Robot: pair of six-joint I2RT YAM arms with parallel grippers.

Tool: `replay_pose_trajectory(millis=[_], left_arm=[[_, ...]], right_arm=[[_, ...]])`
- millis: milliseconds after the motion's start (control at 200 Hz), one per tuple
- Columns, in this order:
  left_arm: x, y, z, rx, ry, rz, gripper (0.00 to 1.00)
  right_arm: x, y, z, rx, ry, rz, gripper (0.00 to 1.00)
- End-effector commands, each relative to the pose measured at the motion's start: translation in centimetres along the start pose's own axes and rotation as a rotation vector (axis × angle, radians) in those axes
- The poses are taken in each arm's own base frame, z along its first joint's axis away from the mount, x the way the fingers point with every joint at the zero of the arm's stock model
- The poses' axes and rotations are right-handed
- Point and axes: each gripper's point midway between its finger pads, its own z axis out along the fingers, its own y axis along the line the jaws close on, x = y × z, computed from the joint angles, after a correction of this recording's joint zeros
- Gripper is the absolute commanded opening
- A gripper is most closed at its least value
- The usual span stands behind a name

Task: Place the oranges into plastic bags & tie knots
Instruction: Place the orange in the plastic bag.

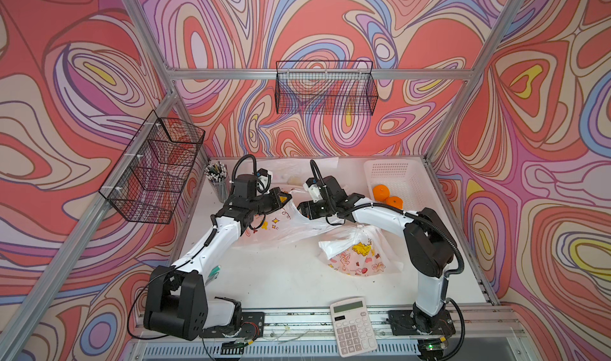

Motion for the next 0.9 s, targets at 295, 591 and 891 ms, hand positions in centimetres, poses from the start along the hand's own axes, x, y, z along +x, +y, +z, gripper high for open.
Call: replay_pose_trajectory(millis=[295,591,891], left_arm=[[0.4,1.2,0.2,-0.016,-0.006,-0.002,0.0],[0.5,1.4,0.3,-0.017,-0.007,0.002,0.0],[0.5,1.1,0.4,-0.003,-0.007,0.001,0.0]], right_arm=[[-6.4,4.8,-11.9,-0.002,-0.195,-0.135,0.84],[-2.7,-6.2,-17.3,0.219,-0.147,0.05,0.91],[0.7,-8.3,-13.4,0.188,0.009,0.087,0.86]])
